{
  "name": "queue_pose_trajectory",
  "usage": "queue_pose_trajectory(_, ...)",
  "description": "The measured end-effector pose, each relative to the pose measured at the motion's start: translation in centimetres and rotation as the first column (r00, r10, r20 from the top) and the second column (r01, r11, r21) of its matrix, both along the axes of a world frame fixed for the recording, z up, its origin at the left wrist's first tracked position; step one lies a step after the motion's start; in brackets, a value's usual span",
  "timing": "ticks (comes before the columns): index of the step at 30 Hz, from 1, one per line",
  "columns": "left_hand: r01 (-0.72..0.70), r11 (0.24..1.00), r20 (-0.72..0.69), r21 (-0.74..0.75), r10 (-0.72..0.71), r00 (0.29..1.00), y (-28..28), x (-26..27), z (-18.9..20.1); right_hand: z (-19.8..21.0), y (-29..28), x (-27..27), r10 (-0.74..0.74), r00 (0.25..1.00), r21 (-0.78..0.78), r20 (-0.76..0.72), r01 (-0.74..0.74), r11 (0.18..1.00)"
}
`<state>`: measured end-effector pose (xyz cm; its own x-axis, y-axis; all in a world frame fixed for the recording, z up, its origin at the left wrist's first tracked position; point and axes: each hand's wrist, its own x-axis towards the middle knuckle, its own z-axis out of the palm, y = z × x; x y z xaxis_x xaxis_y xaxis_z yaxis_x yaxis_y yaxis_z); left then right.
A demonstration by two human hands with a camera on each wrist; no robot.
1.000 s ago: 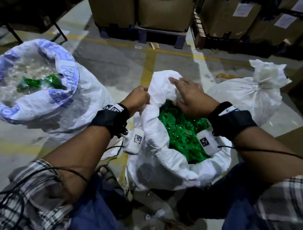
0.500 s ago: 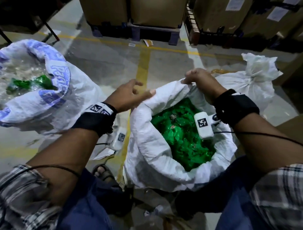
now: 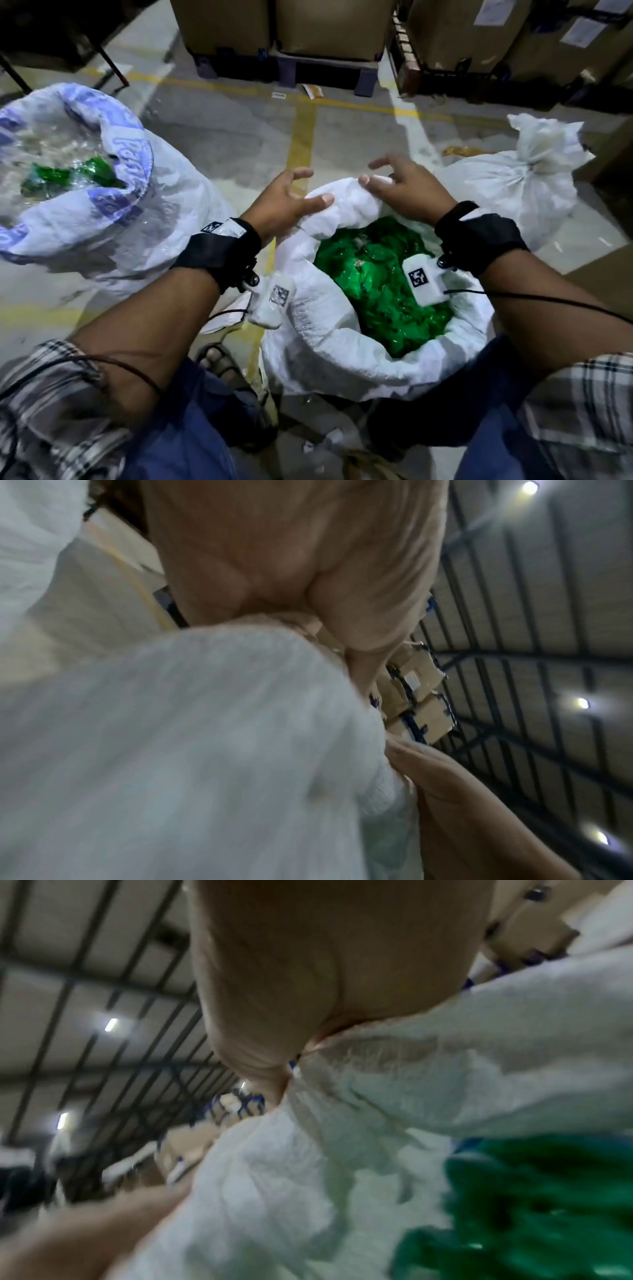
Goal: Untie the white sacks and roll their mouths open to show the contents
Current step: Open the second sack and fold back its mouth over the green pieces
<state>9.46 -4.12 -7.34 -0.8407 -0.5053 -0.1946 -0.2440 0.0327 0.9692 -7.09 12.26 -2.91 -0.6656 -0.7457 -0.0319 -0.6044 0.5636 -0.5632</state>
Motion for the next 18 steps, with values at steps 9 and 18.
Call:
queue_pose_trajectory(9, 0.016, 0.667, -0.048, -0.744, -0.078, 0.996, 2.5, 0.2, 1.5, 0.5, -0.7, -1.4, 0.051, 0.741, -0.375, 0.67, 0.278, 0.884)
queue_pose_trajectory(18, -0.014, 0.997, -0.312, 0.078, 0.037, 0.949, 1.2, 0.1, 1.7, 0.9, 0.5, 0.9, 0.062, 0.904, -0.219, -0.422, -0.169, 0.961)
